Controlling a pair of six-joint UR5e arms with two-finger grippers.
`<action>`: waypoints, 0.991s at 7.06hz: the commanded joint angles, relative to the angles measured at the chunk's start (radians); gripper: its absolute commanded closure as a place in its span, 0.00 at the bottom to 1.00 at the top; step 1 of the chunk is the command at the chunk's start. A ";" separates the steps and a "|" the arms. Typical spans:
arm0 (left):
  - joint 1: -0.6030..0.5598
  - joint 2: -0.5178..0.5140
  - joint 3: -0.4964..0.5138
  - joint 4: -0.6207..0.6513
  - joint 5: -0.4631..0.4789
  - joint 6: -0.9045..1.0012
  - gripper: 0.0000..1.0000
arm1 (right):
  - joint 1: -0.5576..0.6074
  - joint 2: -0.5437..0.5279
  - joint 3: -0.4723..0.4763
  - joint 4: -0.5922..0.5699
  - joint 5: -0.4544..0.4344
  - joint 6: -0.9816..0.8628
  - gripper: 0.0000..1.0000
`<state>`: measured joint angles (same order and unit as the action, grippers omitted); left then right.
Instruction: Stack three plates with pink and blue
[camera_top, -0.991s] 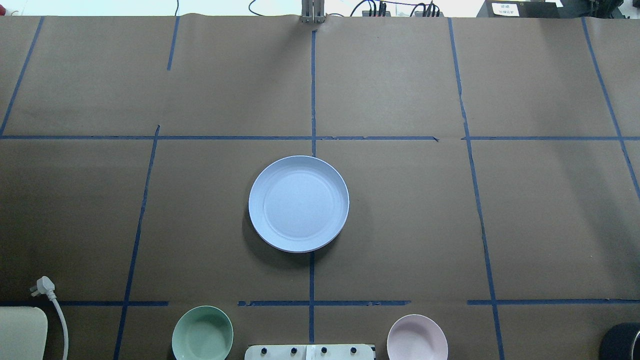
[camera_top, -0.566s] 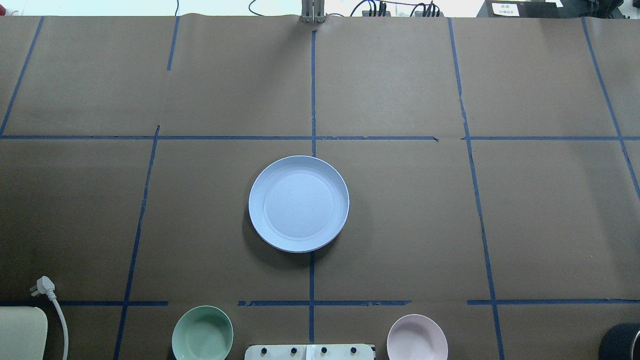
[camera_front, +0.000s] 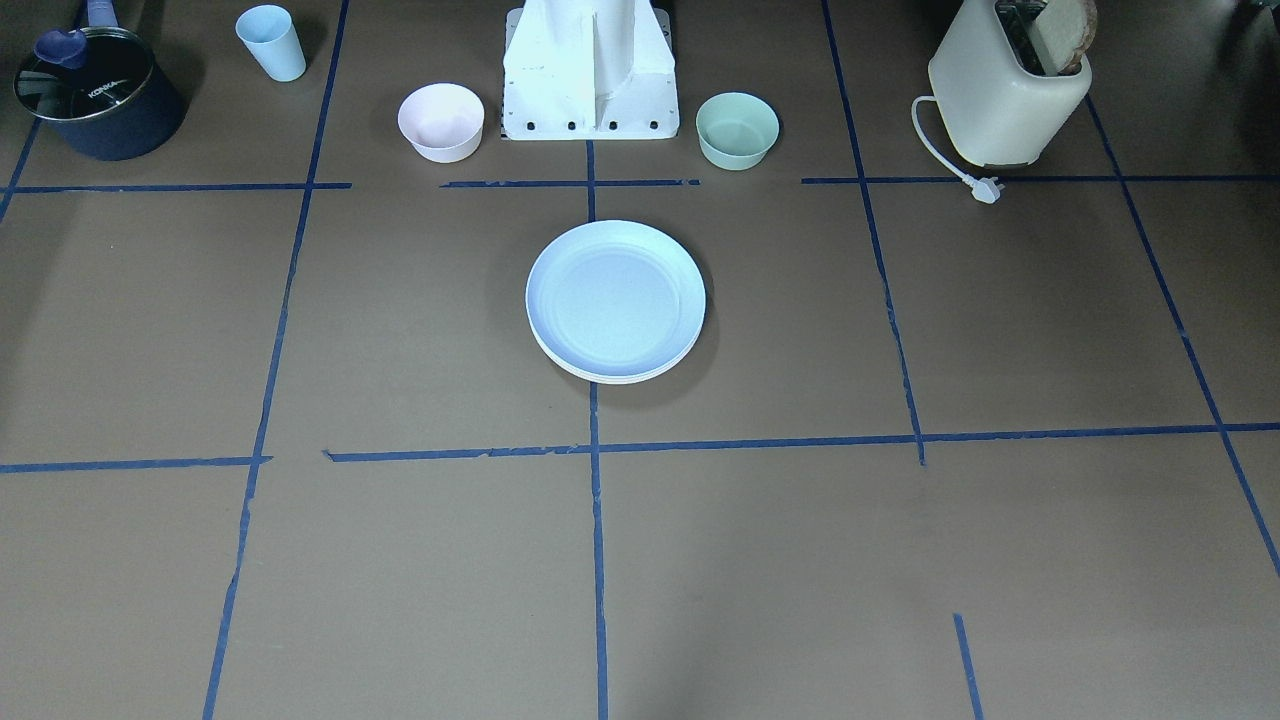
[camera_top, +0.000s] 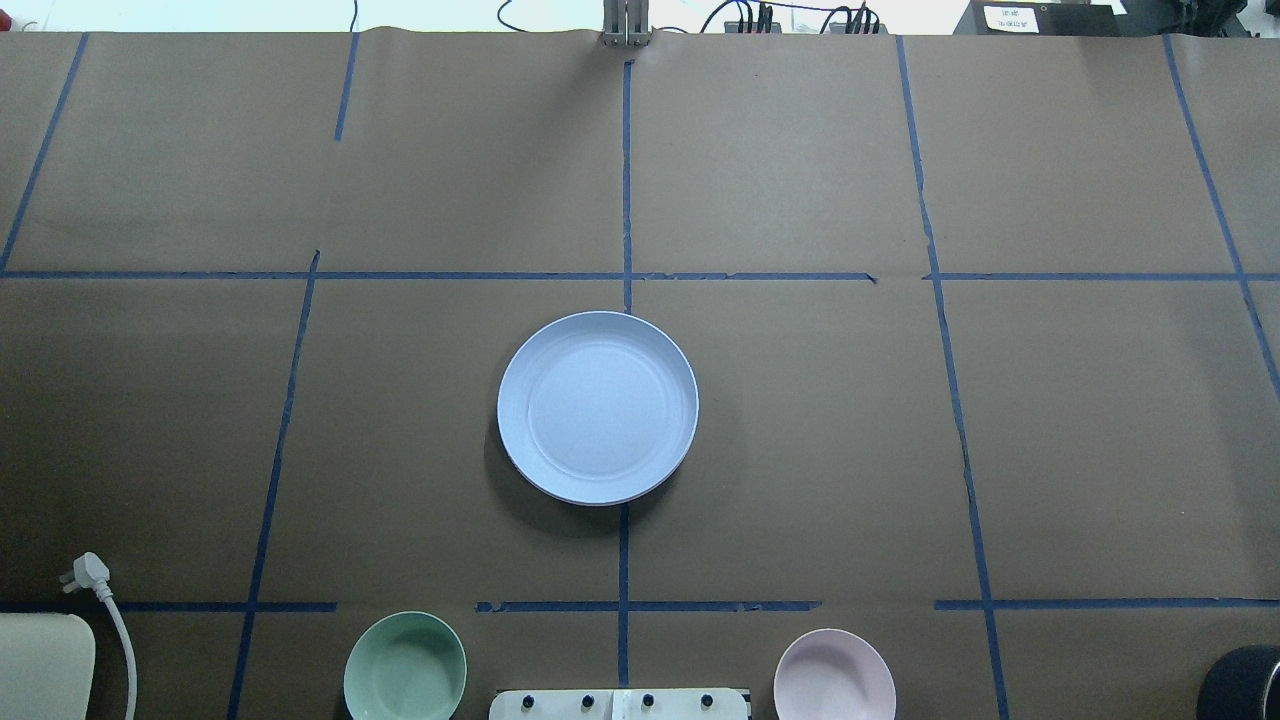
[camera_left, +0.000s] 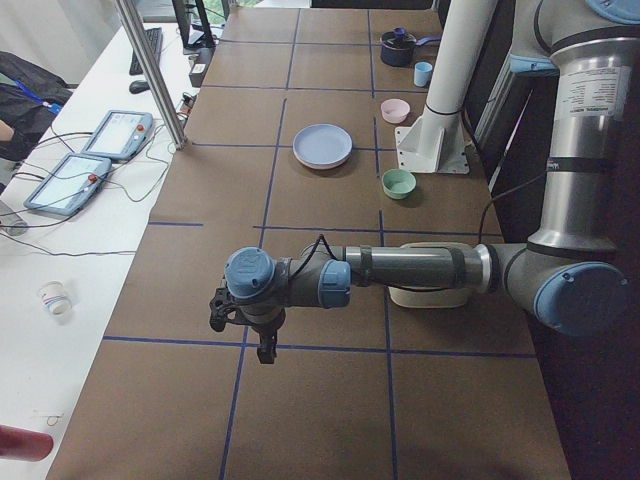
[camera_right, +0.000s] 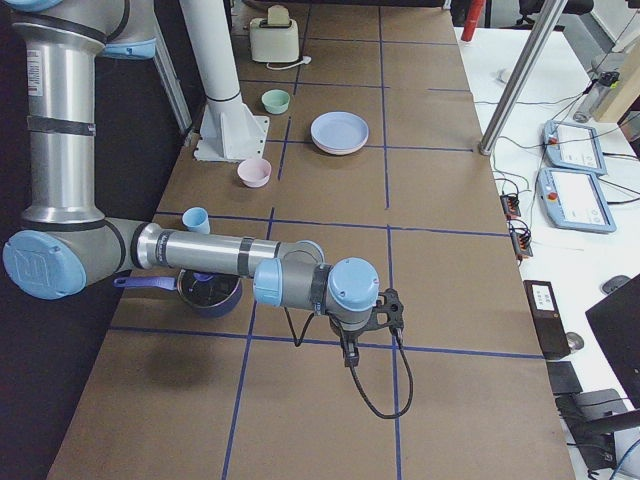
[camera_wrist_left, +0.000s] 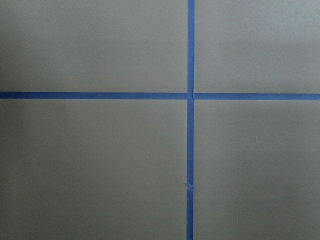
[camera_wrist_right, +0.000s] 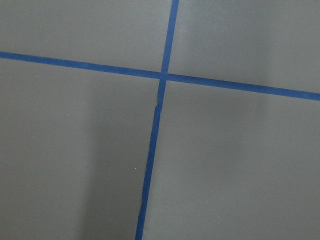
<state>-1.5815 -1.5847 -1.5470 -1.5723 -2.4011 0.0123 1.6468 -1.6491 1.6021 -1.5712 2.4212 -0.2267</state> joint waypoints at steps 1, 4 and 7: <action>0.000 0.000 0.001 0.000 0.000 0.000 0.00 | 0.001 0.000 0.005 0.008 -0.001 0.056 0.00; 0.000 0.000 0.002 0.000 0.000 0.003 0.00 | 0.001 0.006 0.001 0.008 0.001 0.061 0.00; 0.000 0.000 0.004 0.000 0.002 0.009 0.00 | 0.001 0.008 0.002 0.008 0.001 0.064 0.00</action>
